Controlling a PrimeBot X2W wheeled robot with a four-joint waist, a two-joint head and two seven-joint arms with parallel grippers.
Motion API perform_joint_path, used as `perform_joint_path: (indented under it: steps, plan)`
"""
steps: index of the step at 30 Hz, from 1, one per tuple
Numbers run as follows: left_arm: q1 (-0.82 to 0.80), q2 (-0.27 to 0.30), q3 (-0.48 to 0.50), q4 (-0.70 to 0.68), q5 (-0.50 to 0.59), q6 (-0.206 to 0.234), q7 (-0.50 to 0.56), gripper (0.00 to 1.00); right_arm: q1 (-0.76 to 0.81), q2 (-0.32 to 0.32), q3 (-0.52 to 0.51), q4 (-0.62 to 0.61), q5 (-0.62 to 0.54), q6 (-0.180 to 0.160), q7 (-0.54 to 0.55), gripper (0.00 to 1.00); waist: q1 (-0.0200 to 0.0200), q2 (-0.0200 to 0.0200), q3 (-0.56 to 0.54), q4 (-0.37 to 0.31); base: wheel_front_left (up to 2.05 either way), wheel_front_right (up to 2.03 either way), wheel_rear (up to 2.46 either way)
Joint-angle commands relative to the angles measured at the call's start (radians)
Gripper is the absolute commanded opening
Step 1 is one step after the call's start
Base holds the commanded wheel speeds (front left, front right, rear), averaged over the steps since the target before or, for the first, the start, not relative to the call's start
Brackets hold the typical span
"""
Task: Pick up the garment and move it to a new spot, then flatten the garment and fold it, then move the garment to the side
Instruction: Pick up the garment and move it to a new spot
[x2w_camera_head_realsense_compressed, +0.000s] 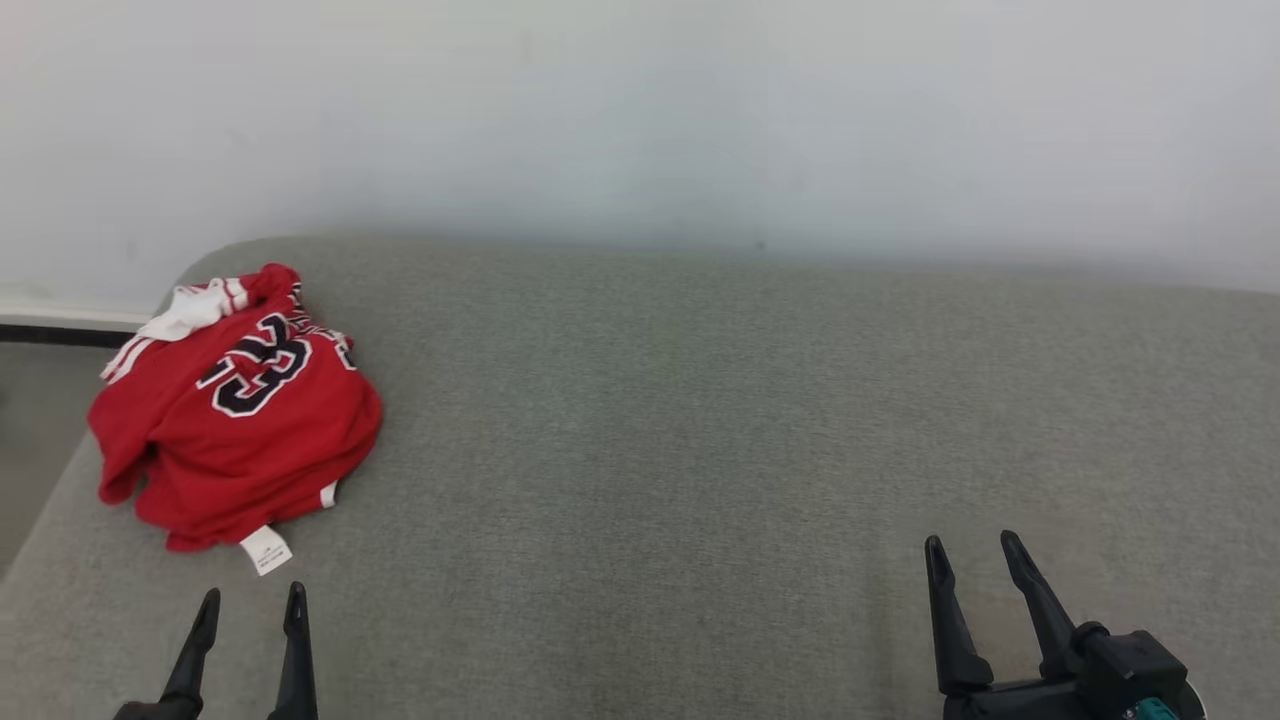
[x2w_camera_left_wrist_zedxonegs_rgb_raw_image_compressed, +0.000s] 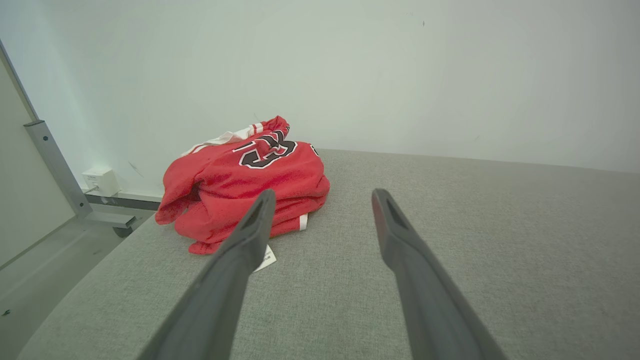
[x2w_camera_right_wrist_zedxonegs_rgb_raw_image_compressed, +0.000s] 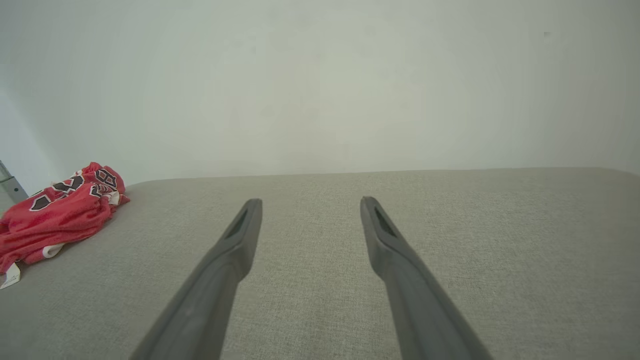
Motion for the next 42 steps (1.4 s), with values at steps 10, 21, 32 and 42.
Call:
perform_joint_path:
  steps: [10,21,32,42]
  plan:
    - [0.015,0.004,0.008,-0.020,-0.023,0.022,0.011,1.00,0.007,-0.002,-0.003,0.000,-0.002,-0.002,-0.001,1.00,0.0000,0.0000,0.012,0.224,0.00,0.00,0.00]
    - [0.022,0.007,0.012,-0.030,-0.032,0.045,0.016,1.00,0.005,-0.002,0.008,-0.003,-0.016,-0.002,-0.001,1.00,0.0000,0.0000,0.016,0.378,0.00,0.00,0.00]
    - [0.049,0.007,0.046,-0.064,-0.051,0.077,0.007,1.00,-0.041,-0.003,0.045,0.014,-0.028,-0.002,-0.001,1.00,0.0000,0.0000,0.047,0.415,0.00,0.00,0.00]
    - [0.014,0.008,0.054,-0.061,-0.064,0.083,0.001,1.00,-0.052,-0.003,0.039,0.019,-0.038,-0.002,-0.001,1.00,0.0000,0.0000,0.056,0.413,0.00,0.00,0.00]
